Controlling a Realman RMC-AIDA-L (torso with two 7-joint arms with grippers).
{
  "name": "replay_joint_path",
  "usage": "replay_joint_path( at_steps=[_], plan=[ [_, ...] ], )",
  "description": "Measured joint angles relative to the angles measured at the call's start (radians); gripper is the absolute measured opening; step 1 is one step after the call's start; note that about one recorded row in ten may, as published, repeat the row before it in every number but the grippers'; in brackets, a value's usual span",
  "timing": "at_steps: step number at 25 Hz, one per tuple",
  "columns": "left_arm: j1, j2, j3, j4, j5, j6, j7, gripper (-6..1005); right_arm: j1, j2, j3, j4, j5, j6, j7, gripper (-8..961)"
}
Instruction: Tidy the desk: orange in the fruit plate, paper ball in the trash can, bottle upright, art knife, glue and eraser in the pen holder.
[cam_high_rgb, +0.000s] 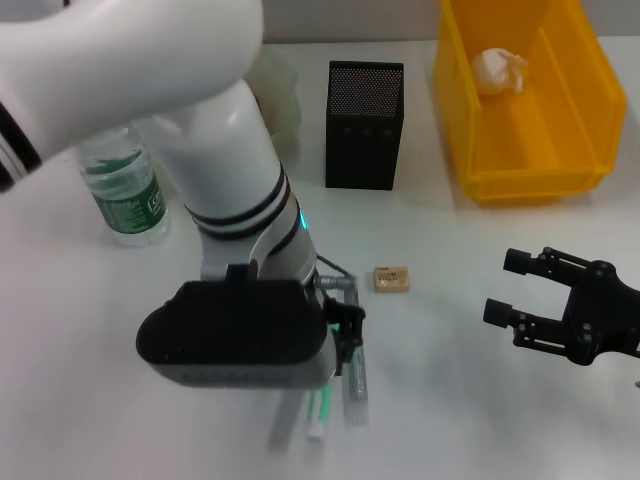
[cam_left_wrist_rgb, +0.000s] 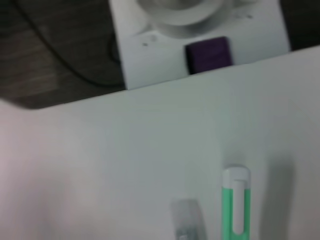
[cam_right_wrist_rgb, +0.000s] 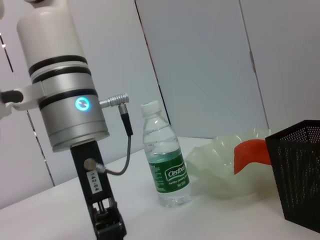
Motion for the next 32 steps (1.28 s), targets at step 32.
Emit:
replay_joint_path(
  at_steps=[32],
  plan=[
    [0.001,0.008,-0.738,-0.582,-0.532,-0.036,-0.068,187,-0.019,-0.032,-0.001,-0.01,-0.045,-0.037,0.144,775]
  ],
)
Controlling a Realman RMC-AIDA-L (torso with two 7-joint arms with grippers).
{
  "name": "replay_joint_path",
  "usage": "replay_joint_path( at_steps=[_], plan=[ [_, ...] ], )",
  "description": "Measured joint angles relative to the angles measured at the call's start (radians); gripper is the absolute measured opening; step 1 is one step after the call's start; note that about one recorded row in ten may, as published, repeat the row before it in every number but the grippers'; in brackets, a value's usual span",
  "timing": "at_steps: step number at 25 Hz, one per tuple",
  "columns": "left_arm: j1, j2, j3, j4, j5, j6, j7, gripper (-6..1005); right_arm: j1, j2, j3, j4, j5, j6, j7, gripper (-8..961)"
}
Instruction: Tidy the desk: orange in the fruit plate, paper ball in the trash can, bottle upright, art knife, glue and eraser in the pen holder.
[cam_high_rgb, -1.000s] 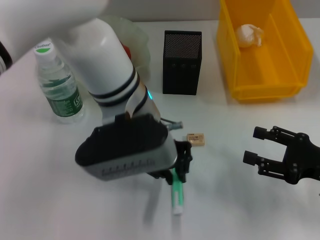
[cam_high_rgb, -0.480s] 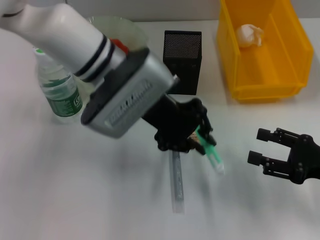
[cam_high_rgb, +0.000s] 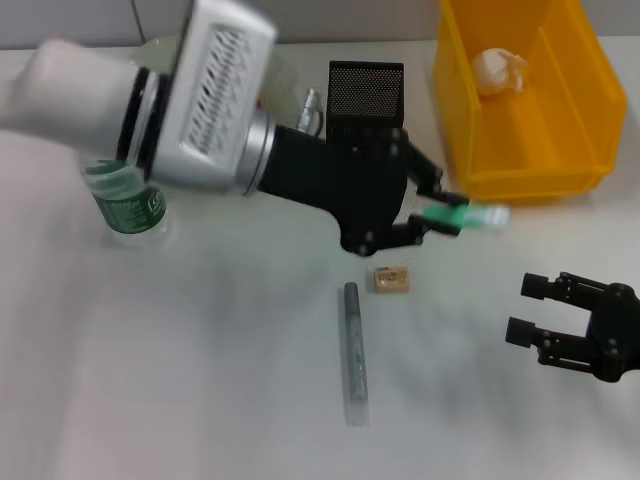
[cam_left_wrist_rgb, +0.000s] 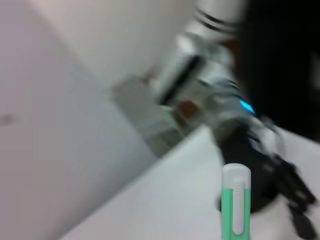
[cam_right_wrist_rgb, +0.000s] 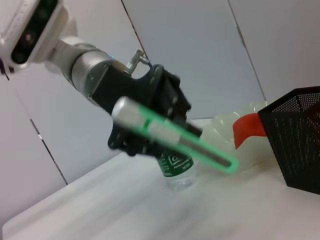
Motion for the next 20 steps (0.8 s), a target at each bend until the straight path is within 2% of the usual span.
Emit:
replay_joint_path(
  at_steps=[3,4,6,9,14,16,20],
  plan=[
    [0.037,0.0,-0.02,-0.05,-0.102,0.006,-0.043,188,-0.003,0.0,-0.002,0.0,0.0,-0.007,-0.004,775],
    [0.068,0.001,-0.023,-0.063,-0.171,0.009,-0.077,188,-0.004,0.0,-0.005,0.0,-0.001,-0.011,-0.005,775],
    [0.088,0.0,-0.024,-0.066,-0.205,0.01,-0.102,188,-0.005,0.0,-0.005,0.0,-0.001,-0.015,-0.005,775],
    [0.153,0.0,-0.022,-0.07,-0.327,0.007,-0.234,189,-0.01,0.0,0.0,-0.001,-0.001,-0.022,-0.005,775],
    [0.188,-0.006,-0.02,-0.113,-0.362,0.006,-0.308,189,-0.013,-0.001,0.004,-0.001,0.005,-0.032,-0.007,775],
    [0.204,-0.007,-0.016,-0.176,-0.409,0.019,-0.304,189,-0.014,0.002,0.011,-0.001,0.01,-0.039,-0.021,775],
    [0.228,-0.007,-0.014,-0.223,-0.461,0.028,-0.287,190,-0.017,0.009,0.046,-0.004,0.013,-0.031,-0.059,775]
  ],
)
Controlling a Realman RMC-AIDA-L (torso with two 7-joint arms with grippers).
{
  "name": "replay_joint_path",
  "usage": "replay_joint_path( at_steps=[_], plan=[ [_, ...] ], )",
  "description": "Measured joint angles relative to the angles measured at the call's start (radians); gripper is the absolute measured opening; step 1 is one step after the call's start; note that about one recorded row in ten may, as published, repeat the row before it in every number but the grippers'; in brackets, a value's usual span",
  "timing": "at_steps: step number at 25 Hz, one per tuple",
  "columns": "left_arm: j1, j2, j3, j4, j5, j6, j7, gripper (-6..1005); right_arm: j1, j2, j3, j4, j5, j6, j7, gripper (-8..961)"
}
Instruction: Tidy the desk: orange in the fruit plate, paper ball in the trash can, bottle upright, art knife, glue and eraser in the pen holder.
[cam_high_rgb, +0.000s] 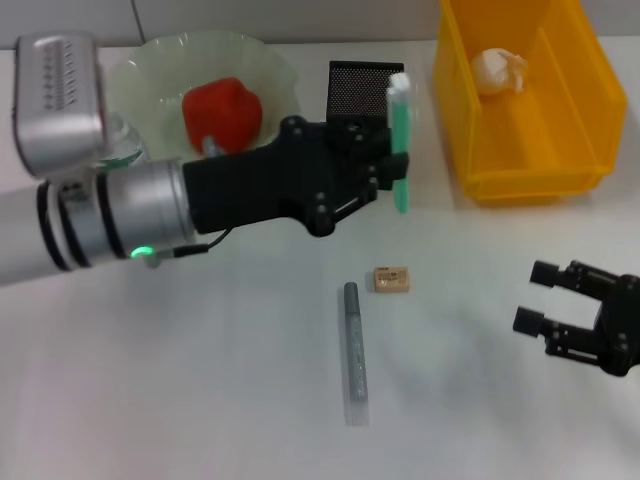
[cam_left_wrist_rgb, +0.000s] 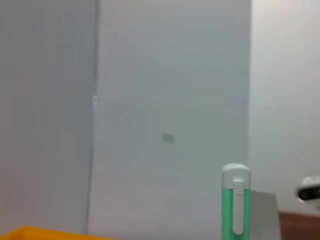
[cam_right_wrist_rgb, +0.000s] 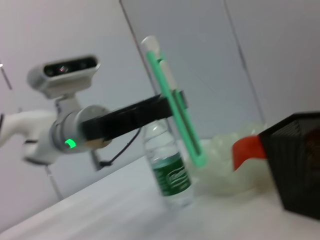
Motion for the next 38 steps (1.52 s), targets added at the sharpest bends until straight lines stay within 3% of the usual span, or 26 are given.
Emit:
replay_joint_path(
  at_steps=[11,23,29,32,34,38],
  plan=[
    [0.016,-0.001,0.004,-0.094,-0.104,-0.003,-0.001,191,0.006,0.038,0.097,0.006,0.018,0.06,-0.171,774],
    [-0.006,-0.001,0.003,-0.257,-0.296,-0.032,0.12,193,0.058,0.058,0.103,0.018,0.035,0.134,-0.243,774],
    [-0.046,-0.001,-0.007,-0.308,-0.31,-0.073,0.16,193,0.072,0.065,0.104,0.037,0.047,0.15,-0.251,774],
    [-0.074,-0.001,-0.035,-0.341,-0.313,-0.099,0.182,194,0.073,0.068,0.104,0.038,0.048,0.153,-0.253,774],
    [-0.122,-0.001,-0.112,-0.411,-0.306,-0.127,0.226,194,0.074,0.069,0.104,0.042,0.053,0.154,-0.254,774],
    [-0.153,-0.002,-0.174,-0.432,-0.283,-0.155,0.251,195,0.071,0.069,0.104,0.05,0.062,0.155,-0.259,774]
  ],
)
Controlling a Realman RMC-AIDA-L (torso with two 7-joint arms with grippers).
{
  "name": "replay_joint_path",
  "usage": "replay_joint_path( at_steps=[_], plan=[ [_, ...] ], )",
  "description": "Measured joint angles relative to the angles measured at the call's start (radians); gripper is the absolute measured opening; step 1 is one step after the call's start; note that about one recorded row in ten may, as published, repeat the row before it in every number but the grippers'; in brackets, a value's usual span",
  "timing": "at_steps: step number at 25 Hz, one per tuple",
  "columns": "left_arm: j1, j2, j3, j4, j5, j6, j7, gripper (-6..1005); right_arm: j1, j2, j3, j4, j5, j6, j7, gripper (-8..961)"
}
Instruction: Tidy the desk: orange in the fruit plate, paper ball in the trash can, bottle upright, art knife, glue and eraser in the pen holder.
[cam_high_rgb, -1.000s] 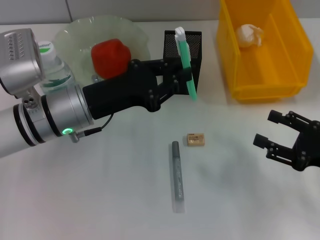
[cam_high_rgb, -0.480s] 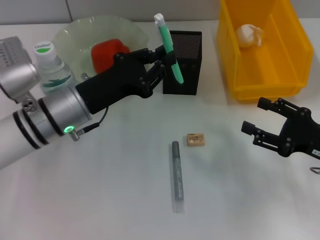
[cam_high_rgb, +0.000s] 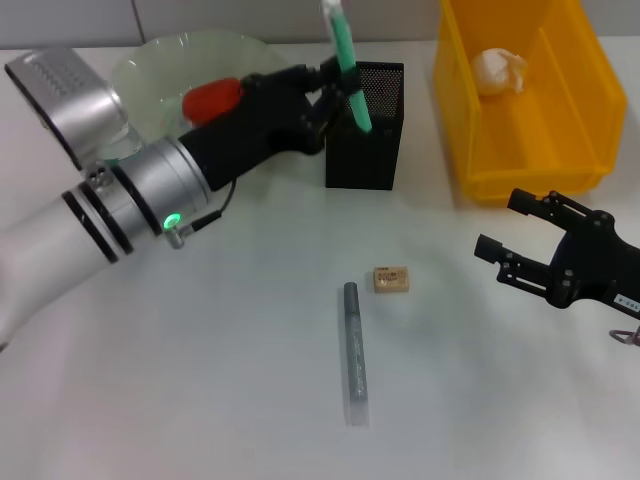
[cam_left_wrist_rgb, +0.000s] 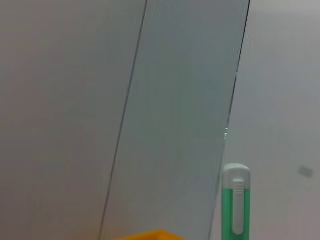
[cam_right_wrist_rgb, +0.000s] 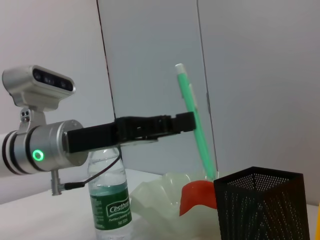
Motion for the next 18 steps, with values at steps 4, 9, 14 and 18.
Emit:
replay_joint_path(
  at_steps=[4,9,14,18],
  plan=[
    [-0.018,0.0,-0.044,-0.002,0.007,-0.009,0.003,195,-0.003,0.0,0.0,0.004,0.011,0.001,-0.005,774],
    [-0.049,0.0,-0.111,-0.03,0.009,-0.051,0.041,196,-0.001,-0.001,0.0,0.005,0.012,0.001,-0.006,774],
    [-0.095,0.0,-0.297,-0.097,0.139,-0.146,0.158,196,0.004,-0.001,0.0,0.007,0.012,0.0,-0.006,774],
    [-0.097,0.0,-0.425,-0.112,0.249,-0.186,0.196,197,0.004,-0.001,0.0,0.007,0.012,0.0,-0.006,775]
  ],
)
